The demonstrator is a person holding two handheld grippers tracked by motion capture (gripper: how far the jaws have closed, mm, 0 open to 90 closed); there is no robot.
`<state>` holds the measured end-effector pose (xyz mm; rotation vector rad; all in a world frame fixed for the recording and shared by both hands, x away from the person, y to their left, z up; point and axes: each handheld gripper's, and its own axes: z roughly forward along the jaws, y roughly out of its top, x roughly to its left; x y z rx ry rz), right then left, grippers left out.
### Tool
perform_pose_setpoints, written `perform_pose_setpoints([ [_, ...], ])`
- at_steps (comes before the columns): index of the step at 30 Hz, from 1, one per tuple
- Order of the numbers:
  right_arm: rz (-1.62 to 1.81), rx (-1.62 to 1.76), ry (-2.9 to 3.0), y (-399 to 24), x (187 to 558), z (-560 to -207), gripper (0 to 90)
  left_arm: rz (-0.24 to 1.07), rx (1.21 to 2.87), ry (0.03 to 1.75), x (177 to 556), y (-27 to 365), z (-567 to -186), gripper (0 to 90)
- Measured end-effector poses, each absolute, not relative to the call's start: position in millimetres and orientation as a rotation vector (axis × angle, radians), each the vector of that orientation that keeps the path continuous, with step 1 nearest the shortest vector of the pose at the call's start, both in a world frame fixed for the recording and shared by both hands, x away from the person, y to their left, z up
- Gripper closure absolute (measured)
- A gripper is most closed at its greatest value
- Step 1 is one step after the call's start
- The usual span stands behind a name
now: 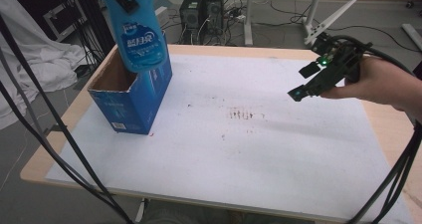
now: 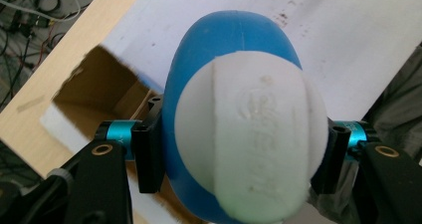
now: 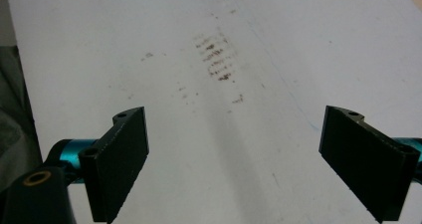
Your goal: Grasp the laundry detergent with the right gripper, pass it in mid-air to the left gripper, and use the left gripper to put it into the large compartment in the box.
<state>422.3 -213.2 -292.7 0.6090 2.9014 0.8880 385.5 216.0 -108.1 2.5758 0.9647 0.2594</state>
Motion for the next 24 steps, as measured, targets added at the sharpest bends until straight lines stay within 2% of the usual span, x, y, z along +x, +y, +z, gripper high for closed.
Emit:
perform_pose_setpoints([
  [10,0.849,0.668,2.877,-237,428,-291,11.7,0.293,2.567,1.103,388,249,-123,38.4],
  [24,0.816,0.701,2.873,-255,427,-294,11.7,0.297,2.526,1.236,395,267,-148,38.4],
])
